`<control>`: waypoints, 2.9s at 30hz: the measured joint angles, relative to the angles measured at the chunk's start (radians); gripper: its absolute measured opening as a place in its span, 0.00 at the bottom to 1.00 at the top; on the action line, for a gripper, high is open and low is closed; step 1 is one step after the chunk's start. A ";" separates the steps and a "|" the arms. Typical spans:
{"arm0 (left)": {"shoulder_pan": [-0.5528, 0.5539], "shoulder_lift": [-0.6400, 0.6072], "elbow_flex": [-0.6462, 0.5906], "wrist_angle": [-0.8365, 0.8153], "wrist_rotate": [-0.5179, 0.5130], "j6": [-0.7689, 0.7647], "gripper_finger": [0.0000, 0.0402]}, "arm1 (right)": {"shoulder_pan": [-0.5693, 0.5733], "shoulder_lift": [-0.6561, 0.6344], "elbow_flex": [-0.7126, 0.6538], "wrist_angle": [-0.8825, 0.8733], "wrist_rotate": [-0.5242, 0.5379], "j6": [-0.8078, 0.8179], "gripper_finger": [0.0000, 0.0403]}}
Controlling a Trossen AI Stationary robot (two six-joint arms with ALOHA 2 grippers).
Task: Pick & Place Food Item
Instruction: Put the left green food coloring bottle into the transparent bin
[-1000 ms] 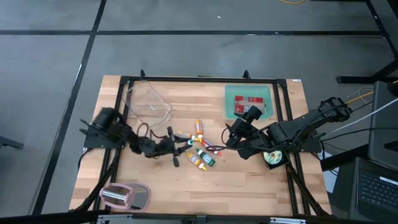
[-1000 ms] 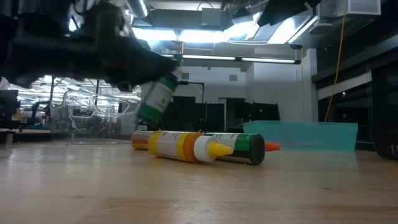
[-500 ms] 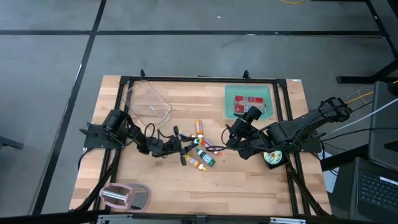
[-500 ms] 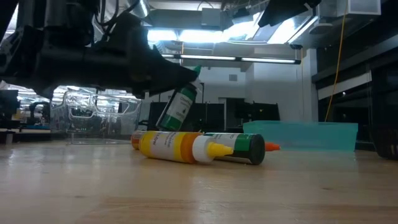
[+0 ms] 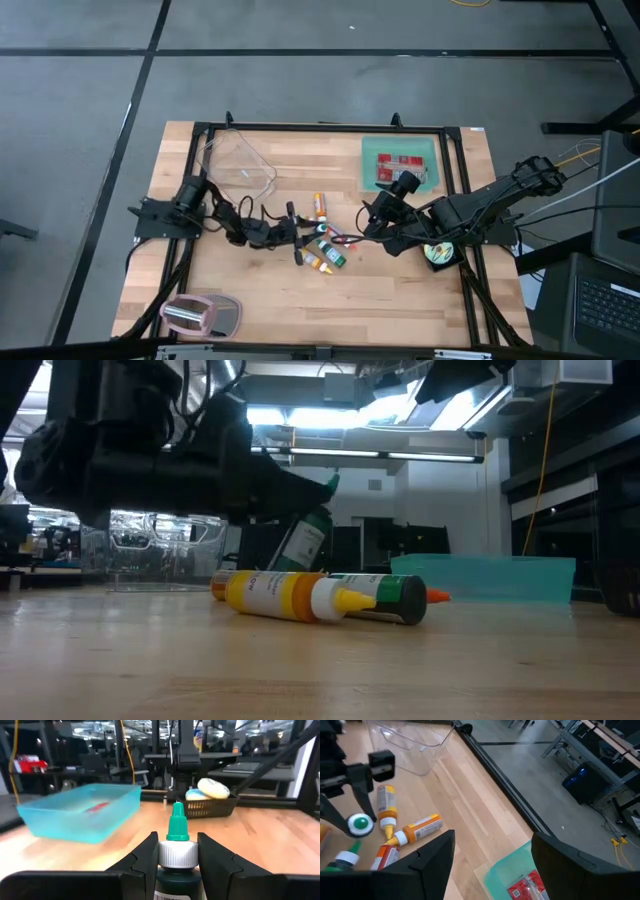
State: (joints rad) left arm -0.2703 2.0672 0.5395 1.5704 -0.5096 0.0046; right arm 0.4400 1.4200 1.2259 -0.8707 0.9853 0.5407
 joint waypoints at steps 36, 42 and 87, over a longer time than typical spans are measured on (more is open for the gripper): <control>0.131 0.008 0.010 -0.009 0.354 -0.178 0.33 | 0.000 0.000 0.000 0.000 -0.018 -0.001 0.64; 0.112 -0.140 0.030 -0.225 0.371 -0.139 0.38 | 0.000 0.000 0.000 0.000 -0.018 -0.001 0.64; 0.216 -0.126 0.629 -1.595 0.423 0.018 0.42 | 0.000 0.000 -0.020 0.012 -0.042 -0.009 0.64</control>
State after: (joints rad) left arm -0.0540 1.9414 1.1686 -0.0246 -0.0864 0.0227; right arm 0.4400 1.4200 1.2060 -0.8589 0.9436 0.5320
